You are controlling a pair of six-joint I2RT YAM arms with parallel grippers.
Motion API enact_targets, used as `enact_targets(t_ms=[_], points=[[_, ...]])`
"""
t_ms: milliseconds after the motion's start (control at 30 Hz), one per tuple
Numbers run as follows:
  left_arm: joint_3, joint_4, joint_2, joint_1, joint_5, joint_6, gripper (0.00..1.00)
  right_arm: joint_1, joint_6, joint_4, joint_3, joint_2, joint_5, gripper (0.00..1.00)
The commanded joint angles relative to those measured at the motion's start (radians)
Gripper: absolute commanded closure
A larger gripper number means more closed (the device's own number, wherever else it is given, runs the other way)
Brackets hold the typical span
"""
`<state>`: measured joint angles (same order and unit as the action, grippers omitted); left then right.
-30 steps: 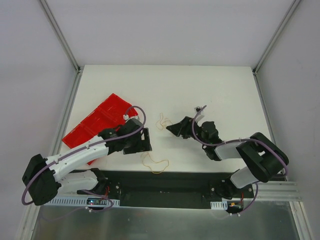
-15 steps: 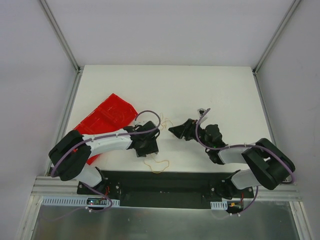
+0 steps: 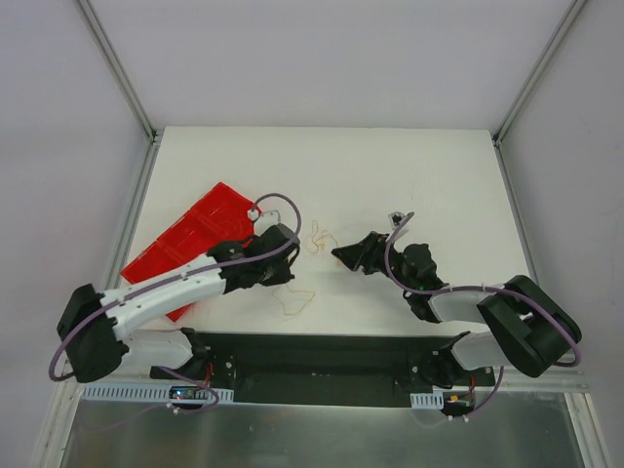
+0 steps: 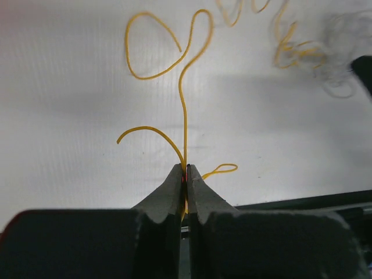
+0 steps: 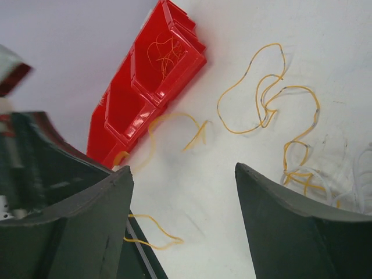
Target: Untangle the cables
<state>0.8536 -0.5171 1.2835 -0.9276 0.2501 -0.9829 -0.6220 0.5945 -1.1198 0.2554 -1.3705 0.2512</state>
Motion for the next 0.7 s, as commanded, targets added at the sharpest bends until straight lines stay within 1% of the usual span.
enact_targets(t_ms=[0,67,167,200,300,400,500,567,600,667], points=[[0.117,-0.187,-0.176,0.050,0.196,0.188,1.00,0.007,-0.019,-0.025,0.001,0.027,0.000,0.26],[0.142,-0.240,-0.228,0.122,0.186,0.245,1.00,0.008,-0.018,-0.023,0.002,0.027,0.005,0.26],[0.182,-0.274,-0.305,0.240,0.137,0.346,1.00,0.011,-0.015,-0.025,0.004,0.022,0.011,0.26],[0.197,-0.287,-0.321,0.263,0.146,0.372,1.00,0.013,-0.015,-0.023,0.005,0.019,0.011,0.26],[0.265,-0.331,-0.371,0.303,0.231,0.429,1.00,0.013,-0.012,-0.023,0.007,0.017,0.013,0.26],[0.326,-0.359,-0.372,0.355,0.255,0.480,1.00,0.013,-0.007,-0.023,0.008,0.013,0.014,0.26],[0.360,-0.383,-0.357,0.406,0.276,0.487,1.00,0.013,-0.004,-0.026,0.011,0.007,0.017,0.26],[0.371,-0.396,-0.337,0.459,0.275,0.463,1.00,0.013,-0.004,-0.028,0.012,0.005,0.017,0.26],[0.374,-0.402,-0.325,0.496,0.249,0.448,1.00,0.013,-0.004,-0.028,0.013,0.004,0.019,0.26],[0.378,-0.403,-0.300,0.576,0.140,0.414,1.00,0.011,-0.004,-0.028,0.015,0.001,0.020,0.26]])
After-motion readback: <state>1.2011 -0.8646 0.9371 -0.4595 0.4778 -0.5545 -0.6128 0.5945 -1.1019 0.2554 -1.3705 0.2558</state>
